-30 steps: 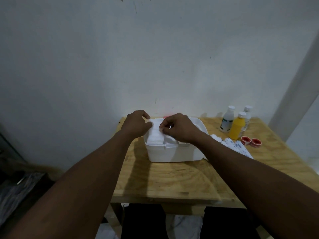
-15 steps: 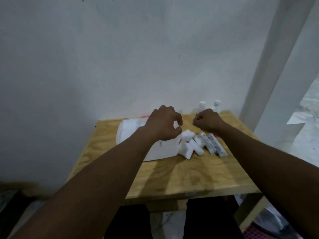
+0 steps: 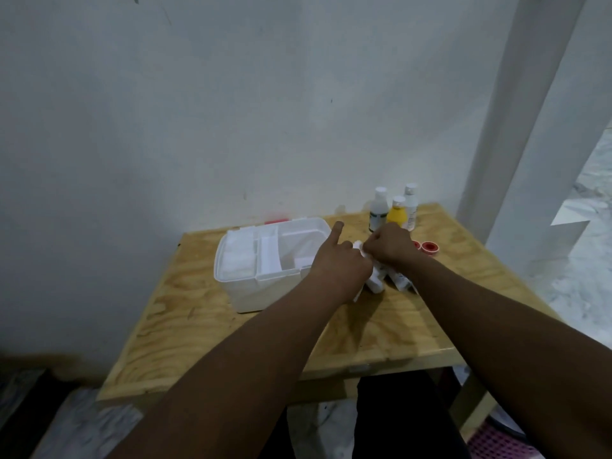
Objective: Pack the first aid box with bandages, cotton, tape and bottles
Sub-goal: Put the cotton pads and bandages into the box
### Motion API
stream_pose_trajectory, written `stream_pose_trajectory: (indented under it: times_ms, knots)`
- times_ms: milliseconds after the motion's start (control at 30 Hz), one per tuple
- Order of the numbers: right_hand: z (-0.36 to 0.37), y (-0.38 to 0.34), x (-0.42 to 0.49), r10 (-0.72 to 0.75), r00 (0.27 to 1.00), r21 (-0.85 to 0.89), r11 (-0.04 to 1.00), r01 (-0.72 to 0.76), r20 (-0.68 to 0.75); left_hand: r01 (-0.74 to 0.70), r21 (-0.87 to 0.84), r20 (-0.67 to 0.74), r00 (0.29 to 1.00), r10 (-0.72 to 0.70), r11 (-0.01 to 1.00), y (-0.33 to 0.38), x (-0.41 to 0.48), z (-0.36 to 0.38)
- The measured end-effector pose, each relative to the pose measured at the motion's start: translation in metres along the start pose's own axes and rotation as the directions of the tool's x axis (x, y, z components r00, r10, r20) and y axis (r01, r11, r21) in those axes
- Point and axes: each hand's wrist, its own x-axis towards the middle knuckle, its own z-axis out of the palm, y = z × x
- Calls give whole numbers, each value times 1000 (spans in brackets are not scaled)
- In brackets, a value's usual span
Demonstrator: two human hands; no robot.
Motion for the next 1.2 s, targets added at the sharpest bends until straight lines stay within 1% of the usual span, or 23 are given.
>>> stream_pose_trajectory:
  times_ms: [100, 200, 300, 433, 533, 600, 667, 767, 833, 900, 933, 1000, 1100, 1200]
  knots:
    - [-13, 2, -4, 4, 999, 88, 996, 0, -42, 4, 5, -49, 999, -4, 1000, 1, 0, 3]
    - [-30, 0, -7, 37, 997, 233, 972, -21, -65, 16, 9, -83, 996, -15, 1000, 1, 2, 5]
    - [-44, -5, -7, 64, 995, 323, 946, -36, -75, 28, 20, -56, 998, -26, 999, 3, 5, 4]
    - [-56, -8, -6, 41, 997, 361, 933, -15, -65, 33, 24, -17, 999, -33, 999, 5, 6, 2]
    - [-59, -10, -7, 22, 998, 383, 924, 0, -53, 46, -79, -15, 999, -47, 996, 3, 9, 1]
    - [-61, -13, -8, 18, 998, 422, 906, 7, -55, 60, -213, -23, 998, -66, 975, -2, 11, -2]
    - [-65, -19, -9, 22, 998, 476, 879, 10, -62, 75, -385, -56, 993, -105, 920, -11, 11, -8]
    - [-70, -30, -9, 19, 997, 558, 829, 28, -77, 72, -615, -182, 956, -230, 785, -35, 10, -15]
    - [-72, -40, -8, 15, 997, 603, 797, 34, -76, 51, -760, -227, 913, -339, 648, -56, 5, -16]
    - [-72, -54, -8, 8, 998, 650, 759, 33, -60, 34, -871, -220, 865, -451, 491, -81, -6, -18]
    - [-70, -62, -10, 4, 999, 678, 735, 27, -44, 43, -900, -202, 841, -501, 434, -95, -14, -17]
    - [-64, -80, -14, -8, 1000, 721, 693, -5, 14, 87, -945, -117, 810, -574, 316, -124, -30, -10]
    - [-45, -106, -22, -54, 988, 739, 670, -74, 147, 70, -997, 45, 776, -629, 14, -159, -61, 11]
    - [-18, -129, -31, -89, 969, 716, 690, -107, 230, 71, -977, 186, 738, -649, -199, -180, -92, 34]
